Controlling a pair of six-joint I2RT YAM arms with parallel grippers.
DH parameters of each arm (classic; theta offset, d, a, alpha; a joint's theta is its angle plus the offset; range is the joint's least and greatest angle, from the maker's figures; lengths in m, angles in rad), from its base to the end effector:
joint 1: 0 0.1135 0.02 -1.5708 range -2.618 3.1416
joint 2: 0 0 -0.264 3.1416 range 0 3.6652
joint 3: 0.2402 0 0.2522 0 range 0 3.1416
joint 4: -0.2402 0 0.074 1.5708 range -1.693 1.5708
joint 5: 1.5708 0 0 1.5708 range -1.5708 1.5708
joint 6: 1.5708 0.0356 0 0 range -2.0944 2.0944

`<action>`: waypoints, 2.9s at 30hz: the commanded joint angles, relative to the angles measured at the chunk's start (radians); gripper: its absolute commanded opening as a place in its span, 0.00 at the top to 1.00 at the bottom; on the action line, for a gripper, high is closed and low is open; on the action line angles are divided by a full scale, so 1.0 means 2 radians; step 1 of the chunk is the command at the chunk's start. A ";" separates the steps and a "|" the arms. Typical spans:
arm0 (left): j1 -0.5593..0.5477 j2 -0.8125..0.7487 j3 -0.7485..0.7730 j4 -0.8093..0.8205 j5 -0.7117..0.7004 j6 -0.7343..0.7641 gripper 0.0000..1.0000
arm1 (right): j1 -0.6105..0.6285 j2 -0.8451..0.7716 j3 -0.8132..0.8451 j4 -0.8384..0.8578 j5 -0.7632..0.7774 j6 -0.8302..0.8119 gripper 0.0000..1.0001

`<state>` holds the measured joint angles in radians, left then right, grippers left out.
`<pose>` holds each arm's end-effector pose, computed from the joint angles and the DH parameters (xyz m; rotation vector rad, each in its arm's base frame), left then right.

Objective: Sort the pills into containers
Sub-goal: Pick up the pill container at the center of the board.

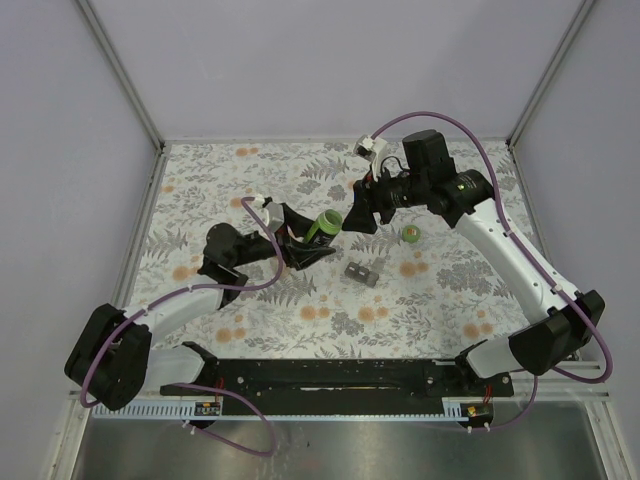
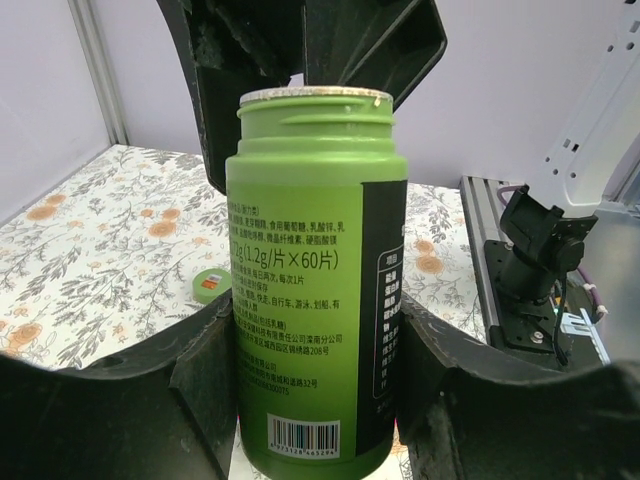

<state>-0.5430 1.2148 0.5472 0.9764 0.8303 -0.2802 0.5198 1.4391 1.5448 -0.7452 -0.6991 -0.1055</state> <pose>0.2012 -0.1521 0.2862 0.9193 1.1503 -1.1997 0.2523 0.1708 0.4003 -1.0479 1.9467 1.0005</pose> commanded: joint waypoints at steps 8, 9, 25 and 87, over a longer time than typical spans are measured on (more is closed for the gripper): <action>-0.005 -0.028 0.016 -0.026 -0.002 0.051 1.00 | 0.012 -0.031 -0.005 -0.004 0.052 -0.043 0.23; -0.004 -0.030 0.014 -0.023 0.001 0.048 1.00 | 0.012 -0.035 -0.010 -0.006 0.060 -0.051 0.23; 0.037 -0.059 0.004 -0.026 0.029 0.053 1.00 | -0.014 -0.032 -0.113 -0.018 0.241 -0.080 0.24; -0.029 0.015 0.083 -0.365 -0.014 0.343 1.00 | -0.095 0.275 -0.020 -0.110 0.093 -0.226 0.45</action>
<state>-0.5976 1.2446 0.6842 0.1764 0.8021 0.4103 0.3355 1.9808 1.4570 -0.9432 -0.4698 -0.5232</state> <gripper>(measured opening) 0.558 0.551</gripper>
